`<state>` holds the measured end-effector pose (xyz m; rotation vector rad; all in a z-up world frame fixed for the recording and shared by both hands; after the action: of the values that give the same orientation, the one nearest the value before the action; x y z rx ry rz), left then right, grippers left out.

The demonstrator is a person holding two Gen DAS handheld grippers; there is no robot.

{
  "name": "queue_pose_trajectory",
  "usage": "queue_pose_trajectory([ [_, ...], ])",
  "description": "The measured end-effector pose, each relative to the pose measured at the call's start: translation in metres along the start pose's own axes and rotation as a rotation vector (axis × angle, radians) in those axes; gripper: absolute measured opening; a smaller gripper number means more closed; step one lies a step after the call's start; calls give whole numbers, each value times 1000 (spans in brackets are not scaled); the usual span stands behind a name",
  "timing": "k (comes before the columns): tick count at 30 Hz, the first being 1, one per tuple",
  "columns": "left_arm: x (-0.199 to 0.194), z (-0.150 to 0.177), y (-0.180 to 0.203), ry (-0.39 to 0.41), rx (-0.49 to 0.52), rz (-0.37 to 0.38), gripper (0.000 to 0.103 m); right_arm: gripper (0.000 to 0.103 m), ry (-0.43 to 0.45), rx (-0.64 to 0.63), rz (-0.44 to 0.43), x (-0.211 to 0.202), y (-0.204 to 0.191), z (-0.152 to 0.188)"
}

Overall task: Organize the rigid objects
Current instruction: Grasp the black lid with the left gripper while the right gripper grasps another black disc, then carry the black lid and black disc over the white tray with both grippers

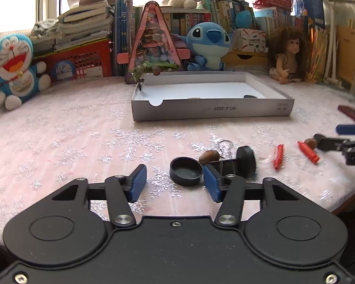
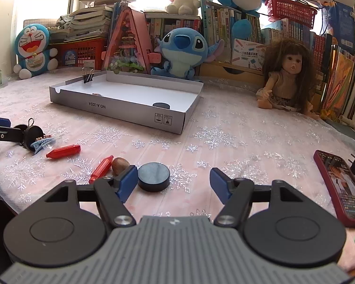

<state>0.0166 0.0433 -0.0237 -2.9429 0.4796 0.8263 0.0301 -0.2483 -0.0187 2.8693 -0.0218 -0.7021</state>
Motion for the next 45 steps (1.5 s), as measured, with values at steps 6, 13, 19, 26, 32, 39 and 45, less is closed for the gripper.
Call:
queue_pose_trajectory([
  [6,7,2,3,0,-12,4,49,71,-6,-10,-3,2,-5,0],
  [13,11,0,0,0,-37,2,49,67,-18,4,-16,5,-7,2],
  [19,13,0,2,5,-34,2,41,59,-23,2,-26,6,-10,1],
  [26,14,-1,5,6,-22,14,31,50,-25,0,-39,6,-12,0],
  [32,13,-4,4,7,-41,17,30,37,-30,-9,-47,5,-16,-2],
  [39,8,-9,1,20,-45,12,30,37,-31,-4,-47,4,-16,-4],
  [45,7,-19,-2,32,-59,12,30,37,-24,3,-41,3,-14,-9],
])
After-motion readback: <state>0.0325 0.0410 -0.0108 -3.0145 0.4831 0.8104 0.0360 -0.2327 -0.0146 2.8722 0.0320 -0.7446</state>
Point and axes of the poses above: each gripper's, at about its wrist camera, not at the fingertips, and x roughly the way its jaws point, y to its right, z to its underside, the point moved 3 cm from there along x, roughly the way its jaws point, and after that the axes turned 9 degrees about z, right-handed, at the moved point
